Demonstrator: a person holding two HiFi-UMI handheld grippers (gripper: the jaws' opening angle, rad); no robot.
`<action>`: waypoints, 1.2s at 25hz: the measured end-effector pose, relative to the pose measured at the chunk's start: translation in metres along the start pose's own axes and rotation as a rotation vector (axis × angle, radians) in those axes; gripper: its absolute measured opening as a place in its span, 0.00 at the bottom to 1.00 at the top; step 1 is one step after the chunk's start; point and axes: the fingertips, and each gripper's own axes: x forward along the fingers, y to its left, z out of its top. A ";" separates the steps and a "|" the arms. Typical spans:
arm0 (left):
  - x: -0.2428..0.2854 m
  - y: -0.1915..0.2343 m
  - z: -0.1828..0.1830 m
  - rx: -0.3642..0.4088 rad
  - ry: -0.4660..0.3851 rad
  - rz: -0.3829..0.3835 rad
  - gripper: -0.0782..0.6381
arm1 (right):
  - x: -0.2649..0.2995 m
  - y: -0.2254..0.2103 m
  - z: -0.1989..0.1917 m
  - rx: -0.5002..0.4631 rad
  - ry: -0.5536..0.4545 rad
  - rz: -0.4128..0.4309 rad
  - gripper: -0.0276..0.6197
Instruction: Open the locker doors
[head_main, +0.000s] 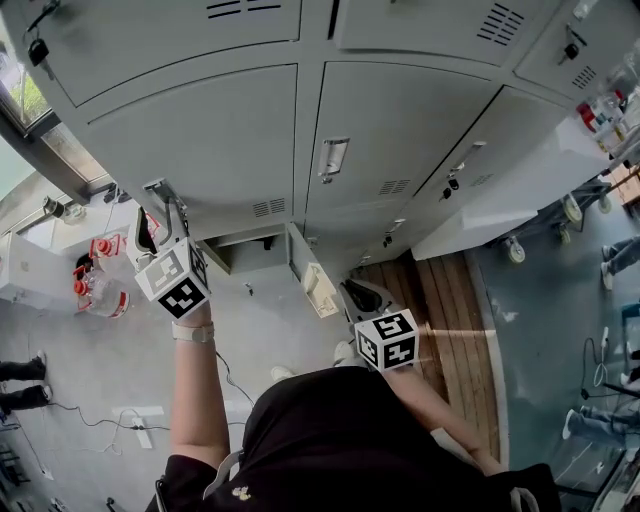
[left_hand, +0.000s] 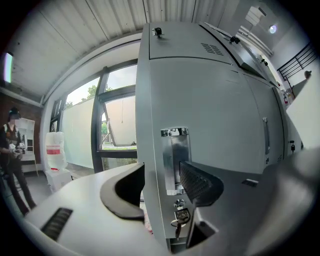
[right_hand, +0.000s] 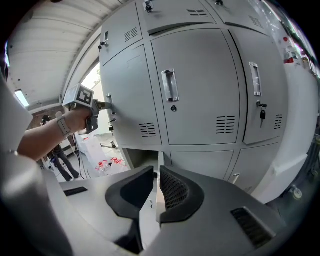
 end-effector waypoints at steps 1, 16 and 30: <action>0.001 0.002 0.003 0.005 0.001 0.014 0.43 | -0.001 -0.001 0.000 0.003 -0.002 -0.008 0.14; 0.020 0.012 0.007 -0.027 0.012 -0.003 0.46 | -0.008 0.014 -0.013 0.037 -0.005 -0.055 0.14; 0.021 0.009 0.003 -0.049 0.000 -0.130 0.48 | -0.030 0.035 -0.043 0.140 -0.043 -0.155 0.14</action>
